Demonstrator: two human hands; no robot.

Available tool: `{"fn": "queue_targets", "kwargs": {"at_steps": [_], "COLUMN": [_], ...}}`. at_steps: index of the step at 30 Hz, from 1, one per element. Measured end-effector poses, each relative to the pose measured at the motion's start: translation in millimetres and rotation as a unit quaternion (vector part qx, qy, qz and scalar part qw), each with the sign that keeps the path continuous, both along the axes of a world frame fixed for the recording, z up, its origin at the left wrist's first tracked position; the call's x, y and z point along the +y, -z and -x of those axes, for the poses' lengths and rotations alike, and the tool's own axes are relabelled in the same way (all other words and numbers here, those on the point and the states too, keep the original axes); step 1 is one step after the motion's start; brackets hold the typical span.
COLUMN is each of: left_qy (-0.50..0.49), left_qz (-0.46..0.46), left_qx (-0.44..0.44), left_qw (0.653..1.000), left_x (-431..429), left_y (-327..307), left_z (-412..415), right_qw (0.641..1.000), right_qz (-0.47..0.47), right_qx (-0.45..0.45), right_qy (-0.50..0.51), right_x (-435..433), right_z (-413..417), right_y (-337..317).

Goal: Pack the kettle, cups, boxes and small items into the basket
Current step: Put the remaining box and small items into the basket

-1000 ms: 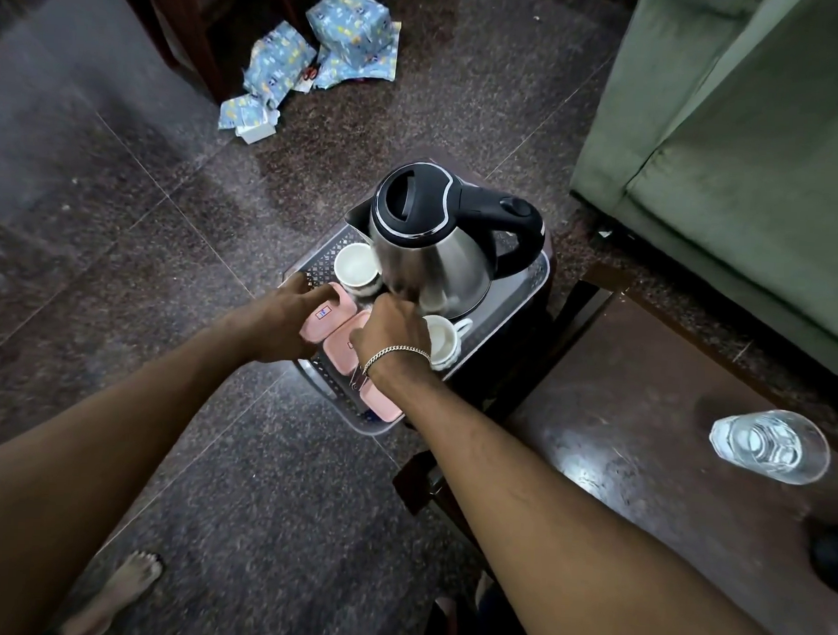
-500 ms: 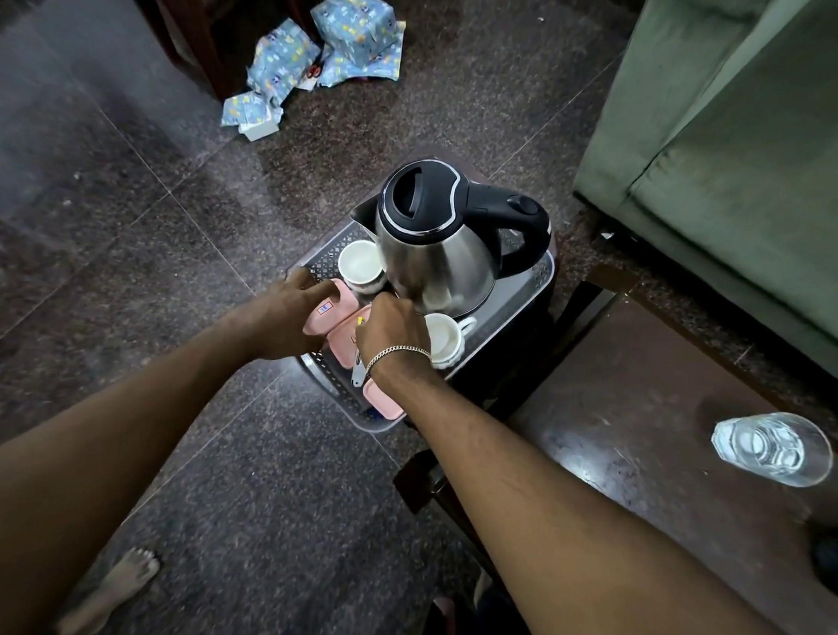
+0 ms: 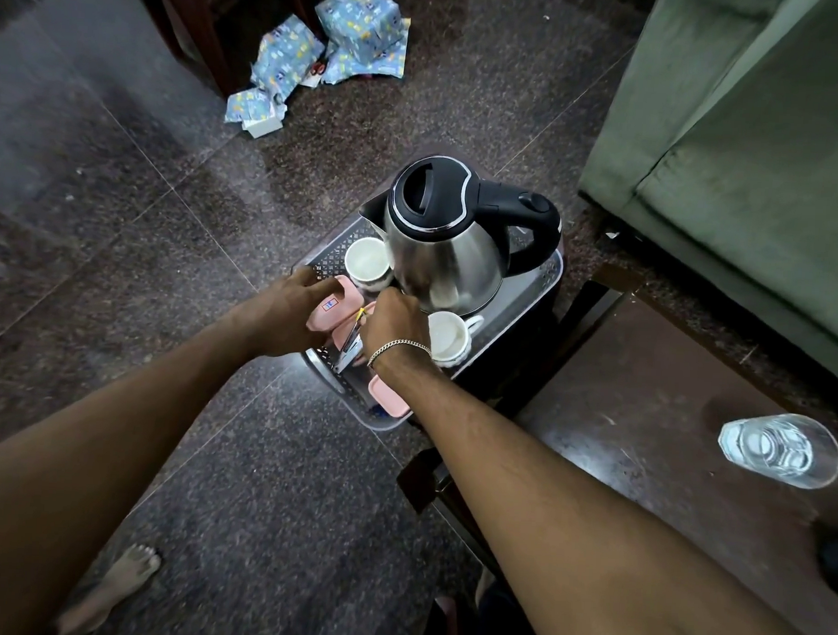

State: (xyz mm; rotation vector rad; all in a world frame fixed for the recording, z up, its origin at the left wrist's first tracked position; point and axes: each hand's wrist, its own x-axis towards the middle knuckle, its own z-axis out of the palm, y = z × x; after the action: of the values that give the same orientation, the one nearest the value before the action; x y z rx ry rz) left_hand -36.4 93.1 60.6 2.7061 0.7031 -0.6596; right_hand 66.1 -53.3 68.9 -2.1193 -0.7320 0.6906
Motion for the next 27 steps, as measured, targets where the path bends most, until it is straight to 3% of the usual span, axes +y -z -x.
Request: {"fn": "queue_targets", "kwargs": {"at_steps": [3,9,14,19,23,27], "left_qy": [-0.002,-0.006,0.032,0.113,0.196,0.248], "left_qz": [-0.005,-0.018,-0.113,-0.161,-0.12,-0.071], "left_qx": [0.005,0.003,-0.004,-0.1,-0.191,-0.226], "left_qw": [1.0,1.0,0.993,0.975,0.954,0.939], "left_x": [-0.6,-3.3,-14.3,-42.4,-92.0,-158.2], "left_y": [1.7,2.5,-10.9,-30.6,-35.3,-31.0], "left_z": [1.6,3.9,4.1,-6.7,-26.6,-59.4], "right_qw": [0.997,0.997,0.998,1.0,1.0,0.998], "right_qz": [0.053,0.07,0.049,0.005,-0.007,0.018], "right_qx": [0.046,-0.006,-0.015,-0.007,-0.007,0.01], "right_qy": [-0.014,-0.026,-0.03,-0.016,0.01,0.054], "right_x": [2.8,0.6,-18.0,-78.8,-153.0,-235.2], "right_z": [-1.5,-8.3,-25.1,-43.5,-60.6,-72.0], "right_y": [17.9,23.1,13.4,-1.6,0.6,13.8]}}
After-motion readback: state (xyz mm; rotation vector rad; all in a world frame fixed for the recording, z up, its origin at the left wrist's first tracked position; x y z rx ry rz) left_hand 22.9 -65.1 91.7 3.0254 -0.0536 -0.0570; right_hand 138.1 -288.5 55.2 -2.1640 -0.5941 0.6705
